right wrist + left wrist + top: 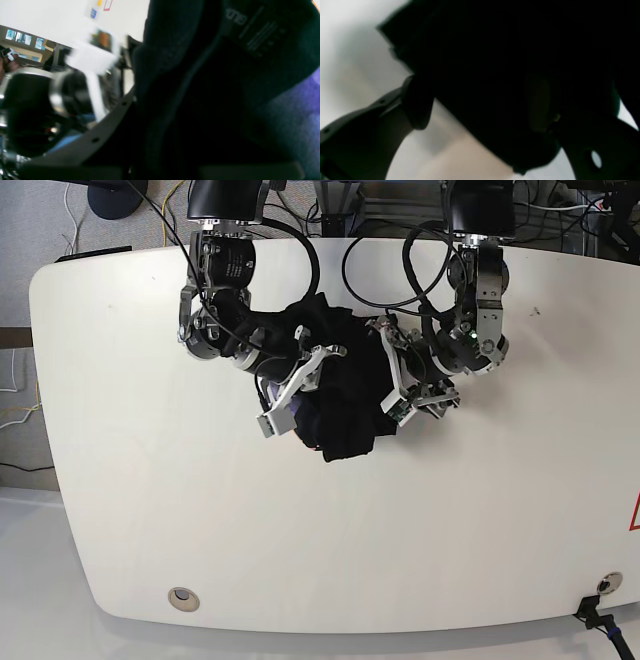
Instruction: Fold the T-shirt properly
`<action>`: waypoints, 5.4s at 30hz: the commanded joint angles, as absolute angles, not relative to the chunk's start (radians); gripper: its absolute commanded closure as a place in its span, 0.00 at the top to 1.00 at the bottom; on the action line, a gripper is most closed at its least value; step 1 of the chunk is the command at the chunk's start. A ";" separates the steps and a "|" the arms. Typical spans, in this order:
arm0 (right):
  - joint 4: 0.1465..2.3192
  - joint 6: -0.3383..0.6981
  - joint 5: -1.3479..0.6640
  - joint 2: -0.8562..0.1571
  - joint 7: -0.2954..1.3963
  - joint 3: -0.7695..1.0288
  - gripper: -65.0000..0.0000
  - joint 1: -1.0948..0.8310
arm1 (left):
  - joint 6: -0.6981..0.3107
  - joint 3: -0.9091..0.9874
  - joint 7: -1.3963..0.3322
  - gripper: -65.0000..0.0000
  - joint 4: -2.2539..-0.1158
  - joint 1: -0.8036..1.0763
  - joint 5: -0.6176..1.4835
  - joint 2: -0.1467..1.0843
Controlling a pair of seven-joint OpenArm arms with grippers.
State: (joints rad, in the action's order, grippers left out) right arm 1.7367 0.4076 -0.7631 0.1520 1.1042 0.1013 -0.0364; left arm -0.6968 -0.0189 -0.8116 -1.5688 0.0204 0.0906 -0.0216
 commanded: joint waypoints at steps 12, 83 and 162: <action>1.747 0.369 -0.788 0.157 1.076 0.094 0.07 0.013 | -0.698 -0.008 -0.816 0.79 -1.768 0.088 0.107 0.105; 1.204 0.400 -0.788 -0.041 0.803 0.084 0.00 0.257 | -0.698 -0.122 -0.812 0.79 -1.693 0.081 0.194 0.111; 2.022 0.326 -0.335 -0.193 0.590 0.108 0.00 -0.395 | -0.698 0.344 -0.309 0.79 -1.979 0.562 0.041 0.216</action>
